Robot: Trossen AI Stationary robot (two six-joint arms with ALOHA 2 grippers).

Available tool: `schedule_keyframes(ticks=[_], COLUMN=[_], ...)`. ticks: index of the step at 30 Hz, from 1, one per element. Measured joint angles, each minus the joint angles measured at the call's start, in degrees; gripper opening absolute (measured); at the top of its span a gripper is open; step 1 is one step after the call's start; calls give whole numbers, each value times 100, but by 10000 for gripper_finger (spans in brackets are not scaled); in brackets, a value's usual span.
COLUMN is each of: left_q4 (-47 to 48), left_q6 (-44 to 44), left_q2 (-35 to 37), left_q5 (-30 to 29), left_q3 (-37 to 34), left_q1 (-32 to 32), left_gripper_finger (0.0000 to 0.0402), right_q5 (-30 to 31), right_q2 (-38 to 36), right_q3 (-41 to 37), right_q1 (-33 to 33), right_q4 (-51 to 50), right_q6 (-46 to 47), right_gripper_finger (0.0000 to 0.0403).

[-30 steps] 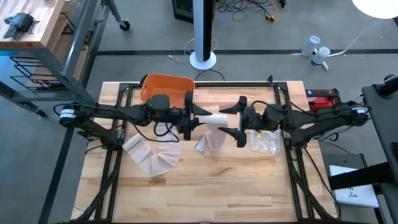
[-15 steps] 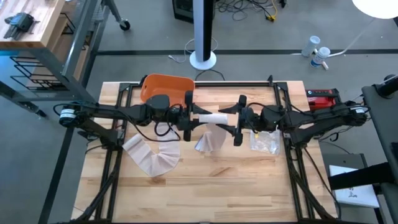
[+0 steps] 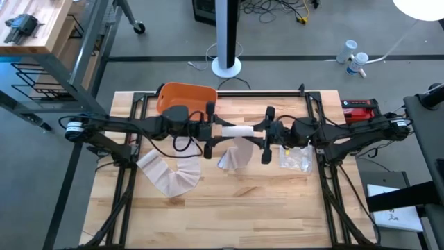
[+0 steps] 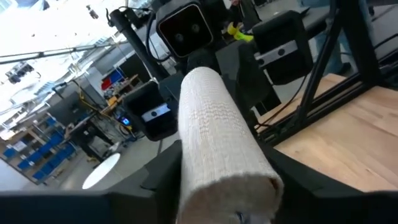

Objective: Roll bandage
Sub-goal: Roll the right white bandage

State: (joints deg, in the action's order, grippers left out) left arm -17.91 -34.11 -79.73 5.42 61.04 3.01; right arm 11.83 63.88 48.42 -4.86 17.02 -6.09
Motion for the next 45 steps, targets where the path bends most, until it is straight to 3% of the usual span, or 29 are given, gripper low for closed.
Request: schedule_keyframes(ticks=[8, 14, 17, 19, 25, 34, 40, 45], left_q4=[174, 281, 247, 270, 261, 185, 281, 487], left_q6=[197, 76, 162, 223, 269, 652, 764, 754], left_q2=[99, 39, 38, 31, 18, 16, 17, 218], left_q5=[-9, -28, -38, -40, -37, 246, 285, 248], left_q3=[0, -2, 0, 0, 0, 0, 0, 0], left_q1=[0, 2, 2, 2, 4, -21, -76, -83], left_gripper_finger=[247, 266, 240, 203, 23, 3, 1, 1], right_q5=[-244, -543, -618, -634, -898, -1048, -232, -150], right_q2=[-51, -51, -51, -51, -51, -49, -75, -104], right_q3=[0, 0, 0, 0, 0, 0, -4, -4], right_q1=[-7, -11, -7, -13, -9, -11, -9, -13], right_q4=[221, 384, 471, 489, 582, 1316, 1420, 1391], right_q6=[4, 261, 380, 401, 416, 396, 146, 90], right_gripper_finger=[86, 85, 82, 82, 83, 83, 76, 78])
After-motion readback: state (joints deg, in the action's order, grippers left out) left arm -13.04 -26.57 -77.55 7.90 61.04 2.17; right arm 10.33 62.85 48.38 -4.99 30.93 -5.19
